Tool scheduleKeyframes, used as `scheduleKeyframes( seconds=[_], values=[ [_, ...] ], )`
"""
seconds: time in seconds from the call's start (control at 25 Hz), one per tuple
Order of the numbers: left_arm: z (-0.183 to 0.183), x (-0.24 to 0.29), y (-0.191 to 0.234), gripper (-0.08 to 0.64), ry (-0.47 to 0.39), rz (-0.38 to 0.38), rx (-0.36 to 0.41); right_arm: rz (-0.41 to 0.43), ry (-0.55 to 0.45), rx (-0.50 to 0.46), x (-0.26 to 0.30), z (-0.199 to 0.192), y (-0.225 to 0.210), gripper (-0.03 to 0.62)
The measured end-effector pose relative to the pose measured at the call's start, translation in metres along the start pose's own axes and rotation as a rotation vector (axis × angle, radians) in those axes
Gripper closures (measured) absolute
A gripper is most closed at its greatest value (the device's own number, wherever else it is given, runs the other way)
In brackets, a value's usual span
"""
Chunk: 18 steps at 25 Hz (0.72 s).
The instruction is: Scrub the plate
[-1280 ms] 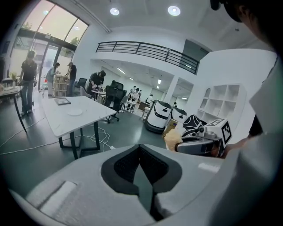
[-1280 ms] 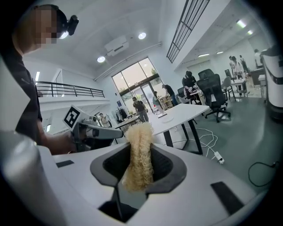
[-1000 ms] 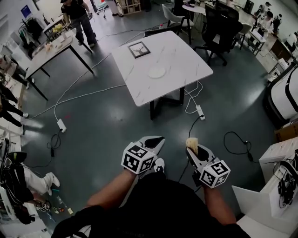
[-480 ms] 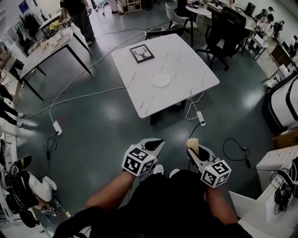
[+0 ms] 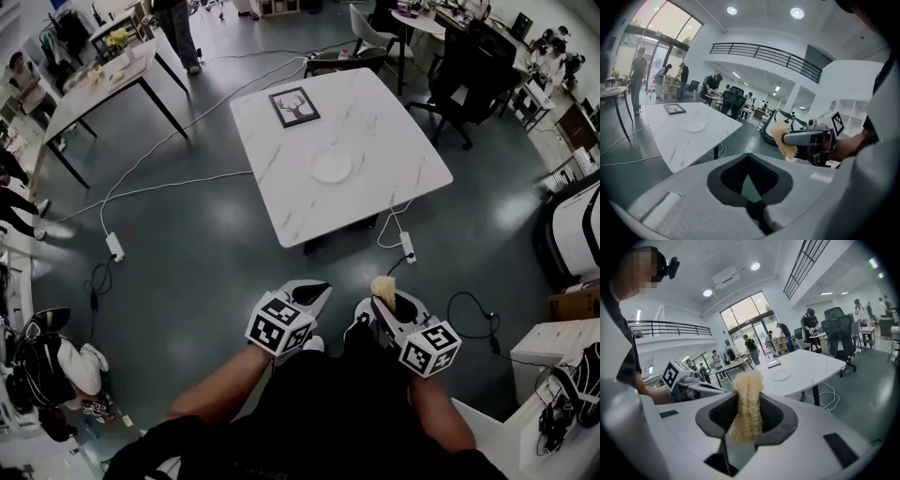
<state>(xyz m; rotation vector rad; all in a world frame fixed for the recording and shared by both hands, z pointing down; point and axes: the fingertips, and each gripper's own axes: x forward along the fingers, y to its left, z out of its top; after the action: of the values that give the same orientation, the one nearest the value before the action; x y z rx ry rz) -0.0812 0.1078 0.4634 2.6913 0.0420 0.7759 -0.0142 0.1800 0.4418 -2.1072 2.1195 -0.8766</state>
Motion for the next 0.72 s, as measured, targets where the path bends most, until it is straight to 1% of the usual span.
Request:
scheduleKeyframes(
  seconds=[0.12, 0.24, 0.36, 0.44, 0.56, 0.72],
  values=[
    [0.005, 0.012, 0.003, 0.552, 0.004, 0.016, -0.020, 0.028, 0.006, -0.008, 0.010, 0.010, -0.013, 0.462],
    [0.019, 0.024, 0.005, 0.552, 0.001, 0.040, -0.040, 0.055, -0.009, -0.018, 0.015, 0.030, -0.029, 0.462],
    [0.043, 0.044, 0.009, 0.552, -0.004, 0.067, -0.015, 0.077, -0.025, -0.037, 0.018, 0.053, -0.052, 0.462],
    [0.063, 0.057, 0.013, 0.552, -0.021, 0.091, -0.012, 0.090, -0.024, -0.041, 0.019, 0.063, -0.071, 0.462],
    [0.089, 0.080, 0.015, 0.552, -0.050, 0.114, -0.041, 0.111, -0.014, -0.045, 0.019, 0.075, -0.098, 0.462],
    [0.110, 0.116, 0.008, 0.552, -0.057, 0.114, -0.075, 0.144, 0.004, -0.061, 0.018, 0.089, -0.135, 0.462]
  ],
)
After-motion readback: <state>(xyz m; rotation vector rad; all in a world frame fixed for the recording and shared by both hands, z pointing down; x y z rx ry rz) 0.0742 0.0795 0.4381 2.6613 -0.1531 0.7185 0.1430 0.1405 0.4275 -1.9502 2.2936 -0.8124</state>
